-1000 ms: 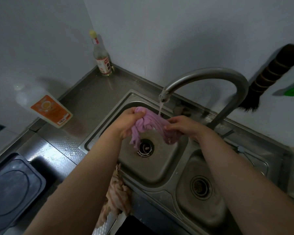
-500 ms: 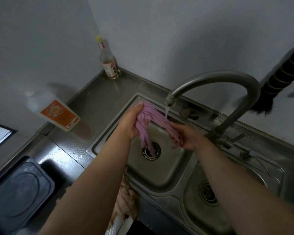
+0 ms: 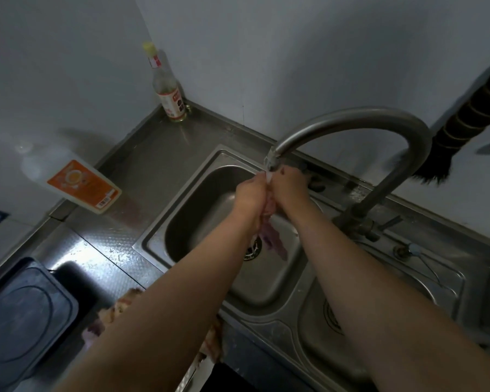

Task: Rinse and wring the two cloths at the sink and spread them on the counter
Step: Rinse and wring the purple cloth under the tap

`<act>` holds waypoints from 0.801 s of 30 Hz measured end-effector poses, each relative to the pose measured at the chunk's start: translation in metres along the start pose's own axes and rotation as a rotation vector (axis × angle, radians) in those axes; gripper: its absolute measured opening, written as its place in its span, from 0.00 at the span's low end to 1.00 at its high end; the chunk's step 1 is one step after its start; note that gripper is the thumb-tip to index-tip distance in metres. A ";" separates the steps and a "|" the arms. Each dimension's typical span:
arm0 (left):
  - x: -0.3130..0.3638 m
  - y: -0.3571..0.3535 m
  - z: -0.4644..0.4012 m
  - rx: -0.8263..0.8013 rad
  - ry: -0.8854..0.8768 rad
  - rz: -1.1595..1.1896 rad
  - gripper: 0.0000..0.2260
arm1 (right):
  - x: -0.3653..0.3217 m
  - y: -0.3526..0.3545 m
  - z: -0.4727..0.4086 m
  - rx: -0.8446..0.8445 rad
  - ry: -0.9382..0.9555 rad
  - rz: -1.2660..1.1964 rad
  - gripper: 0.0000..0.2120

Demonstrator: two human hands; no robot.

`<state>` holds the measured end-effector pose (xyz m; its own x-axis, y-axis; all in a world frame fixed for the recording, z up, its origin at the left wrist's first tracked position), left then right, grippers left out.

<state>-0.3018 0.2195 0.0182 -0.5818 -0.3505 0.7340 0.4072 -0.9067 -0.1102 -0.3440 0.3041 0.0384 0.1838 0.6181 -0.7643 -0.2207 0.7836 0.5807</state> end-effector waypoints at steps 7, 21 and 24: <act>-0.007 -0.006 0.001 -0.006 0.132 0.086 0.14 | 0.008 -0.002 -0.001 0.043 0.011 0.008 0.18; -0.009 0.025 0.008 -0.372 0.222 0.109 0.19 | 0.027 0.018 -0.006 -0.081 0.036 -0.153 0.16; -0.016 0.052 -0.002 -0.249 0.227 -0.062 0.21 | 0.032 0.019 -0.004 -0.182 0.020 -0.393 0.08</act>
<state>-0.2730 0.1780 -0.0007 -0.7530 -0.3111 0.5799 0.1981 -0.9475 -0.2511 -0.3458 0.3387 0.0243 0.2695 0.2725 -0.9237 -0.3031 0.9344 0.1872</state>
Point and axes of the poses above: each hand's wrist, its own z-axis away from the middle knuckle, its own y-axis out of the back of the hand, x = y × z, the point moved 5 cm from there along -z, towards the middle knuckle, and after that the axes turned 2 degrees about y, right-handed, at the moved point
